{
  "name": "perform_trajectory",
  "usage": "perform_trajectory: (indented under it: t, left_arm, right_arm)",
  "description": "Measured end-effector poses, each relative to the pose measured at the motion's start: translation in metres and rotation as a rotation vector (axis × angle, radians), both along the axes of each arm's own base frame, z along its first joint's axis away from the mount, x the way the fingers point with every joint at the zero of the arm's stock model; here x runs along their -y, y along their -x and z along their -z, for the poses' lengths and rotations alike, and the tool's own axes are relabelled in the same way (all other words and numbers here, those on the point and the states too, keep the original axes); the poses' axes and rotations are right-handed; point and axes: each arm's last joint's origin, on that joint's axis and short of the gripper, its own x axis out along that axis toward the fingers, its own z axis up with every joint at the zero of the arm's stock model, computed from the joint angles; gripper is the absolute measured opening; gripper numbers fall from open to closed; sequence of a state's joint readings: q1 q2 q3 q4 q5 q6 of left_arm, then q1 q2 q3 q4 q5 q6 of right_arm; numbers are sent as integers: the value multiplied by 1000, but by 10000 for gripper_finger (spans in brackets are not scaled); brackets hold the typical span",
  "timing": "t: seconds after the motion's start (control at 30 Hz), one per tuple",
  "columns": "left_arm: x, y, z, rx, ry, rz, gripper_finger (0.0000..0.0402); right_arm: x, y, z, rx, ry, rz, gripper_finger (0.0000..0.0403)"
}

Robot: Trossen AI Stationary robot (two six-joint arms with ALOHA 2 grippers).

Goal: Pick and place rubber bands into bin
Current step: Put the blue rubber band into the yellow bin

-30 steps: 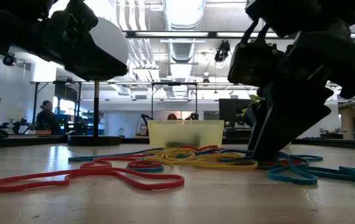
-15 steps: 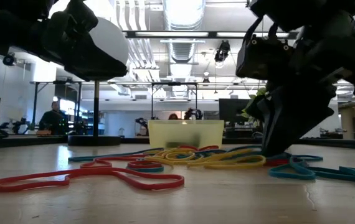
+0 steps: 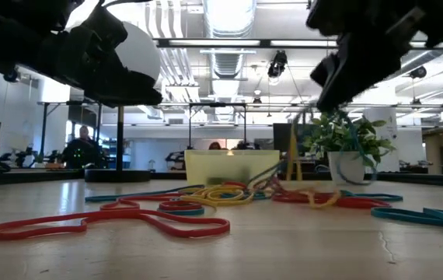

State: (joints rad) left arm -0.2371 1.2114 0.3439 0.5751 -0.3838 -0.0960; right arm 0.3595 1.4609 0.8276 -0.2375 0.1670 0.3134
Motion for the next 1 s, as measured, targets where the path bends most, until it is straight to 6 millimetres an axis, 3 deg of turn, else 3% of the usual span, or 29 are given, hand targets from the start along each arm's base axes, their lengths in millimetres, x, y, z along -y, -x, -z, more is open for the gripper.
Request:
perform_trajectory:
  t: [0.2, 0.37, 0.57, 1.0]
  left_arm:
    - [0, -4, -3, 7, -6, -2, 118]
    - [0, -4, -4, 11, -20, 2, 118]
    - [0, -4, -5, 23, -19, -5, 118]
    - [0, -4, -6, 33, -19, -11, 118]
  right_arm:
    - [8, 13, -21, 53, 79, 66, 8]
    - [15, 20, 5, -147, 203, 187, 8]
    - [15, 16, 27, -212, 294, 260, 8]
    - [14, 16, 36, -289, 275, 170, 13]
